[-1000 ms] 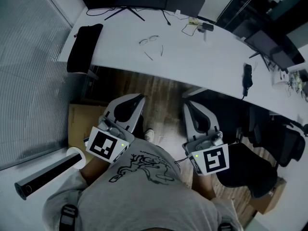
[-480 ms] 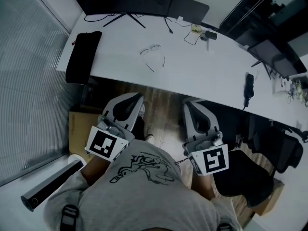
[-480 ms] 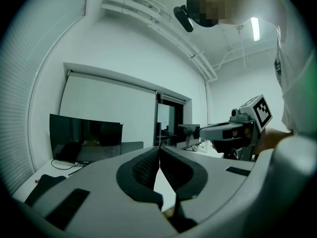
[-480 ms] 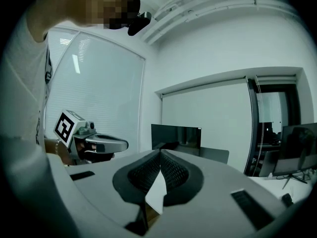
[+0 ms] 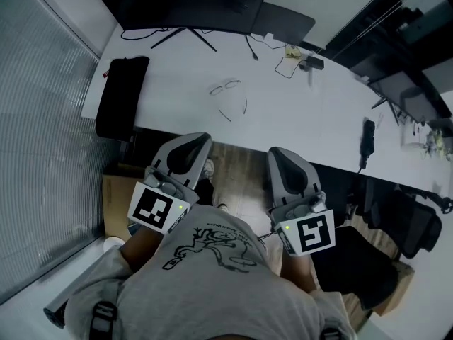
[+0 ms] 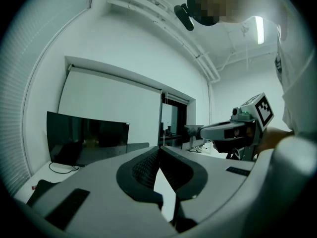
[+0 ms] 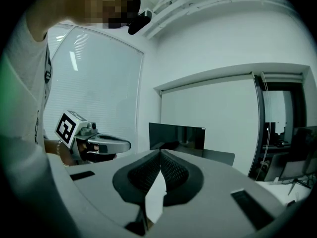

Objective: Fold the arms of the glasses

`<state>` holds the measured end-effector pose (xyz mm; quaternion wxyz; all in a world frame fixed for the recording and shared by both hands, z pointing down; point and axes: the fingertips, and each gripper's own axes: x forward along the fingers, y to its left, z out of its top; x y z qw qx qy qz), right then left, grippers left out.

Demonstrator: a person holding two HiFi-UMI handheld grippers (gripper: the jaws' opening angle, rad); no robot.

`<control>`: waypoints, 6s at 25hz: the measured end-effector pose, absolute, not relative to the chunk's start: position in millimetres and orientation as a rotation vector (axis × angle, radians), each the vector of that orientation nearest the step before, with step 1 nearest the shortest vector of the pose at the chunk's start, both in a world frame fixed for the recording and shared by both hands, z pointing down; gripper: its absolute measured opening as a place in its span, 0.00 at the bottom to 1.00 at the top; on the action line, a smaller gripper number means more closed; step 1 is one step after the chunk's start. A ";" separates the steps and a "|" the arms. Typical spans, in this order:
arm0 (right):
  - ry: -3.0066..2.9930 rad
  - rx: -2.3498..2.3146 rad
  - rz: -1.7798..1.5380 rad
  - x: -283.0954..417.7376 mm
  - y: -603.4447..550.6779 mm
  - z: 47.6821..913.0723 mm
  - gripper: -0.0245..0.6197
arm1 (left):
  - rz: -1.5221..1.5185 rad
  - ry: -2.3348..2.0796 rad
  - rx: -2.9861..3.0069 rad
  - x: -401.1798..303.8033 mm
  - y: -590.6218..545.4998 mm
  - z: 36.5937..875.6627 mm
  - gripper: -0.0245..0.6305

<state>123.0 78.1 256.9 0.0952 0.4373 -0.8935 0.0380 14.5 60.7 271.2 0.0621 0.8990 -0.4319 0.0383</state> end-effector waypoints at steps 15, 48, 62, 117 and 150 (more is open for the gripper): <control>-2.629 1.264 0.112 55.2 -20.6 264.9 0.05 | 0.139 -1.293 2.679 -47.4 -35.1 290.6 0.07; -2.367 1.317 0.249 92.4 -125.5 439.4 0.07 | 0.615 -1.107 2.629 -35.4 -149.8 494.7 0.17; -2.172 1.264 0.327 133.5 -162.8 564.4 0.10 | 0.862 -0.968 2.519 -18.3 -189.5 612.9 0.21; -1.983 1.029 0.571 128.0 -165.3 720.2 0.09 | 1.063 -0.847 2.437 4.0 -213.3 695.7 0.09; -2.027 0.925 0.557 91.6 -132.9 715.6 0.06 | 1.063 -0.806 2.452 4.9 -181.8 693.0 0.09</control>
